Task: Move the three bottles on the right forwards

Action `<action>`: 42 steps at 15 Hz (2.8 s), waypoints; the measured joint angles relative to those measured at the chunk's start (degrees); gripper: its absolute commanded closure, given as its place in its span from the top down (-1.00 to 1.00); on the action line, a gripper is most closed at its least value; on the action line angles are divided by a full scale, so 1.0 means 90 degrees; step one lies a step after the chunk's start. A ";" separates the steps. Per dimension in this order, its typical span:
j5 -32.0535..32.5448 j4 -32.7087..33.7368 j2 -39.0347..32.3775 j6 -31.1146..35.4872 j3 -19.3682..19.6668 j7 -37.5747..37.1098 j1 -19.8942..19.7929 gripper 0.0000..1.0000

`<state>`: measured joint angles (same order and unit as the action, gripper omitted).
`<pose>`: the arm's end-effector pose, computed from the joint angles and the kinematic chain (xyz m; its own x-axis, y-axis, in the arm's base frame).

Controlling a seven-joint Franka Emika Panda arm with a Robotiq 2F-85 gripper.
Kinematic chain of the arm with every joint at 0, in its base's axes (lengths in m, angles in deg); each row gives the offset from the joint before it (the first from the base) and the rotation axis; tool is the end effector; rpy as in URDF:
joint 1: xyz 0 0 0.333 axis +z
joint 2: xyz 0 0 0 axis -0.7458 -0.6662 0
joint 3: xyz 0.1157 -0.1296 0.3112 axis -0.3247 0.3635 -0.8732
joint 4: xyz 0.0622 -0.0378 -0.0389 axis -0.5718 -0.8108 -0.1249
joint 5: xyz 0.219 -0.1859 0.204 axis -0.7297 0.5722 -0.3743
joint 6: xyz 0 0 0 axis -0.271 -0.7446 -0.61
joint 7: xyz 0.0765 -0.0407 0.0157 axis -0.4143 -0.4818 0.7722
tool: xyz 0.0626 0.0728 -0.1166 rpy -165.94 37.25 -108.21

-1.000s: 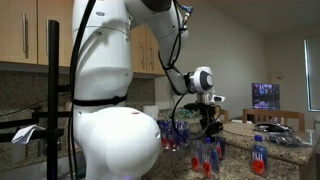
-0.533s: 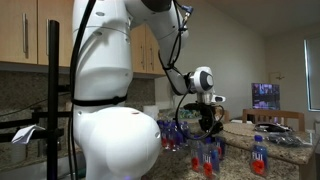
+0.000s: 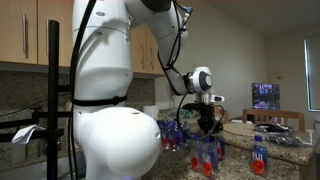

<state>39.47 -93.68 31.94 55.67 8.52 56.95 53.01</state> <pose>0.4603 0.0844 0.3830 0.9582 -0.2829 0.0429 -0.2854 -0.9555 0.0744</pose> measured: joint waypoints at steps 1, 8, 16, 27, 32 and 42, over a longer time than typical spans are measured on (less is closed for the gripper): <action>0.0000 -0.0007 0.0000 0.0020 -0.0010 0.0000 0.0000 -0.73; 0.0000 -0.0051 0.0025 0.0051 -0.0020 0.0002 0.0000 -0.73; 0.0000 -0.0062 0.0034 0.0051 -0.0006 0.0013 -0.0001 -0.73; 0.0000 -0.0103 0.0068 0.0051 0.0116 0.0068 -0.0012 -0.73; 0.0000 -0.0107 0.0071 0.0051 0.0111 0.0152 -0.0007 -0.73; -0.0002 -0.0184 0.0139 0.0051 0.0002 0.0245 0.0001 -0.74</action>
<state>39.45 -95.34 33.19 56.13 8.54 59.16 53.02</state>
